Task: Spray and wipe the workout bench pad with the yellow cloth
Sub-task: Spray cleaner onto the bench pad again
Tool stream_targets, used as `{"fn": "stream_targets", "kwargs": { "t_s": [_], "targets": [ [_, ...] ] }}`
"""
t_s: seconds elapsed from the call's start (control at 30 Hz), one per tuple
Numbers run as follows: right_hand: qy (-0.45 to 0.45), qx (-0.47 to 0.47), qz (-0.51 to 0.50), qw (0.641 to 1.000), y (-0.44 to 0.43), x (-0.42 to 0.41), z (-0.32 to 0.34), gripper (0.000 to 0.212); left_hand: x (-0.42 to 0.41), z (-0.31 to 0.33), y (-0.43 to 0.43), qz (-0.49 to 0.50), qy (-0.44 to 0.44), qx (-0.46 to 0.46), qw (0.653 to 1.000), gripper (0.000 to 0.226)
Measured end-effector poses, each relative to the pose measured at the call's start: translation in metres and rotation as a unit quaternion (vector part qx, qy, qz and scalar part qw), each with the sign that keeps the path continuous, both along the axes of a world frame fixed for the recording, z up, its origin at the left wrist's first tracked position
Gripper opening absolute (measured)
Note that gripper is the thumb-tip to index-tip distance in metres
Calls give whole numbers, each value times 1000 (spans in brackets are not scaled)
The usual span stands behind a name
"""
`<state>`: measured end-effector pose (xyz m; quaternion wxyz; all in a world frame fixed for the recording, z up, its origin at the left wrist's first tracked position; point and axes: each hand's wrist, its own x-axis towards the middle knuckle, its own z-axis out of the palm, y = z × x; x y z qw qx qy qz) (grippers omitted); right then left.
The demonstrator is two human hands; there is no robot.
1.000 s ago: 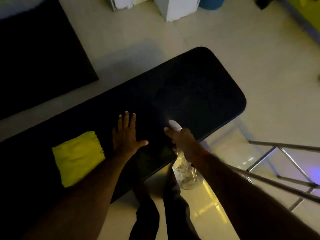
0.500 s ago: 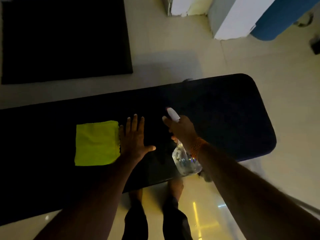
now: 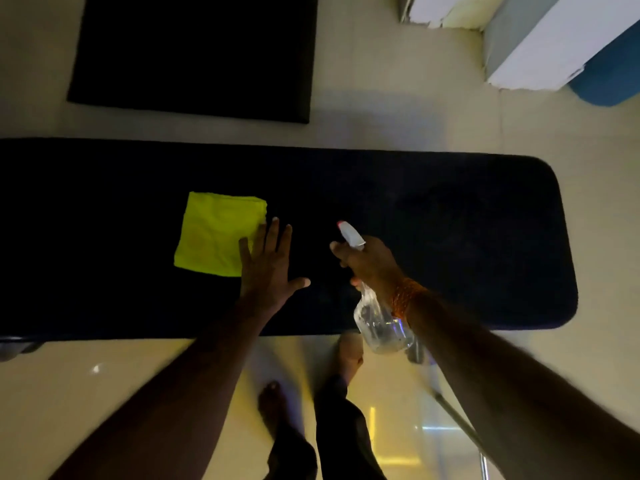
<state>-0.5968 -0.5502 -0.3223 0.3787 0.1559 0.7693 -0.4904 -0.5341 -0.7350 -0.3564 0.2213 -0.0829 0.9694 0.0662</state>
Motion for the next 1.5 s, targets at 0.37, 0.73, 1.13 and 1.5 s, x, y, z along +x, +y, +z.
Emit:
{"fn": "stream_targets", "kwargs": {
  "t_s": [0.37, 0.73, 1.13, 1.5],
  "targets": [
    [-42, 44, 117, 991, 21, 109, -3, 49, 79, 13, -19, -8, -11, -17, 1000, 108],
    [11, 32, 92, 995, -25, 86, 9, 48, 92, 20, -38, 10, -22, 3, 1000, 103],
    [87, -20, 52, 995, -67, -11, 9, 15, 40, 9, -56, 114, 134, -24, 984, 72],
    [227, -139, 5, 964, -122, -41, 34, 22, -6, 1, -125, 458, 79, 173, 868, 65]
  ]
}}
